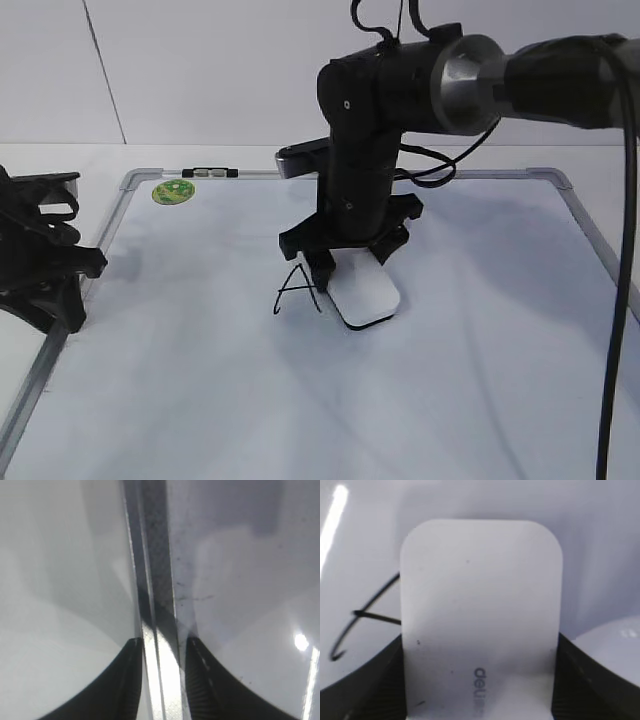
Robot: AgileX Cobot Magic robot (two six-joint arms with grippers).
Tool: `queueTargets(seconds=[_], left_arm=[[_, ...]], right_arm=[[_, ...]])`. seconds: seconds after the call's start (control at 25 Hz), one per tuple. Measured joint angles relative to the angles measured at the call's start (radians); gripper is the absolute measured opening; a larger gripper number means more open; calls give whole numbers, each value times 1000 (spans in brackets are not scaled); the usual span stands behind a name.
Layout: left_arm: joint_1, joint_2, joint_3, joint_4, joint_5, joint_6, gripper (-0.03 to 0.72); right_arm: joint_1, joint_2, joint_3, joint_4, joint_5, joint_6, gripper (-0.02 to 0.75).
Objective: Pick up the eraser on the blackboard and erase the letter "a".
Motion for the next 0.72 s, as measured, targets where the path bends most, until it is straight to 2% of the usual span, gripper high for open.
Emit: queueTargets(seconds=[0.32,0.52,0.72], left_arm=[[0,0,0,0,10,0,224],[0,0,0,0,18,0,224],[0,0,0,0,25,0,224]], right_arm=[[0,2,0,-70,6,42,544],[-6,2,0,-156,17,74,544],[-43,2,0,-166,29,81,544]])
